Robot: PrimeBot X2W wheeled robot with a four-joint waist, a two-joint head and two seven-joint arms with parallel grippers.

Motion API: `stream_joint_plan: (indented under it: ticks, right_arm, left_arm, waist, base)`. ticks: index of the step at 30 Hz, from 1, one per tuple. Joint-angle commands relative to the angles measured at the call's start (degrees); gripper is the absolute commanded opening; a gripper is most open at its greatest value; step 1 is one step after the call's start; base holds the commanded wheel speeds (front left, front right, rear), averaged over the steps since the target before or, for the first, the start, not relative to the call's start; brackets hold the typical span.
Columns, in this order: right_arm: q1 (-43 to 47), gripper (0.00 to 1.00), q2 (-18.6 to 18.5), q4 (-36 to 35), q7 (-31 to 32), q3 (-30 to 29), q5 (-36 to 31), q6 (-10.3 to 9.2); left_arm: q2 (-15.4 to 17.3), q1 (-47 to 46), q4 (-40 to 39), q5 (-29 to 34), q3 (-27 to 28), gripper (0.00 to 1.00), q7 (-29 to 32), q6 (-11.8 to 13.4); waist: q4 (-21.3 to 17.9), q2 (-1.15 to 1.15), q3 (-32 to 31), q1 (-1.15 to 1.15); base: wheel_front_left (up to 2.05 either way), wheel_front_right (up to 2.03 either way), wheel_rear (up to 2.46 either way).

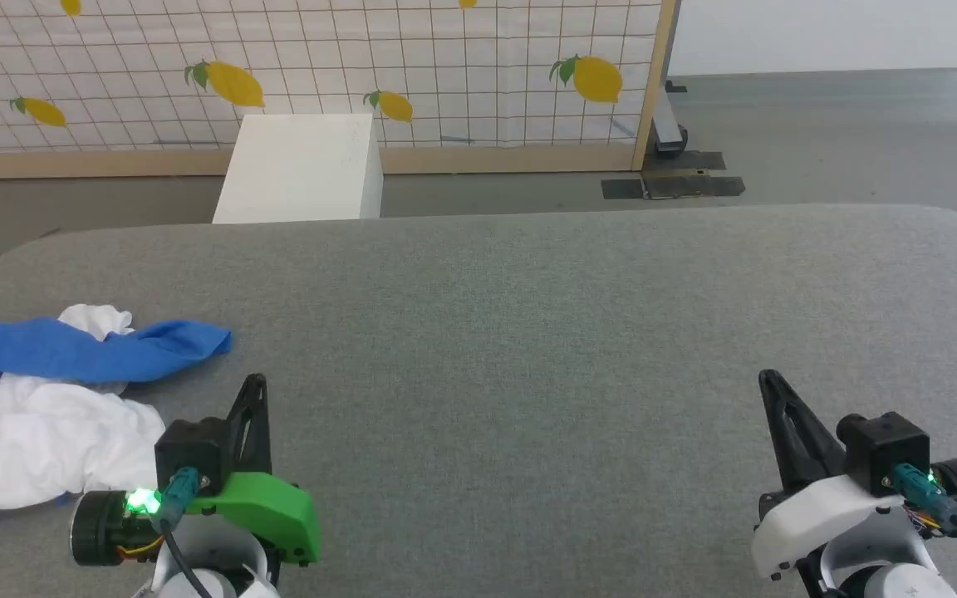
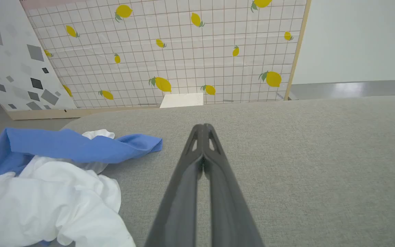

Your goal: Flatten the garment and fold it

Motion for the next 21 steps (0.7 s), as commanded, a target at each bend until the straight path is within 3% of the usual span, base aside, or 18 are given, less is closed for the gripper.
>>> stream_joint_plan:
  ticks: [1,11,12,21]
  right_arm:
    - [-0.9,0.0,0.1,-0.29,-0.01,0.06,-0.37,-0.1]
    - [0.0,0.0,0.0,0.0,0.0,-0.01,0.01,0.0]
    - [0.03,1.0,-0.01,0.04,0.0,-0.02,0.01,0.0]
    - [0.63,1.0,-0.01,0.53,-0.8,-0.2,0.99,-0.01]
  left_arm:
    - [-0.26,0.67,-0.14,0.59,0.19,0.0,0.08,0.37]
    - [0.0,0.0,0.0,-0.01,-0.02,0.0,0.0,0.0]
    - [0.01,-0.02,0.01,-0.04,-0.07,1.0,0.0,-0.01]
    - [0.0,0.18,0.56,-0.84,-0.74,1.0,-0.81,0.15]
  waist:
    - [0.0,0.0,0.0,0.0]
    - [0.0,0.0,0.0,0.0]
    - [0.0,0.0,0.0,0.0]
    - [0.09,0.0,-0.02,0.0]
  base:
    - [0.0,0.0,0.0]
    - [0.0,0.0,0.0]
    - [0.0,0.0,0.0]
    - [0.0,0.0,0.0]
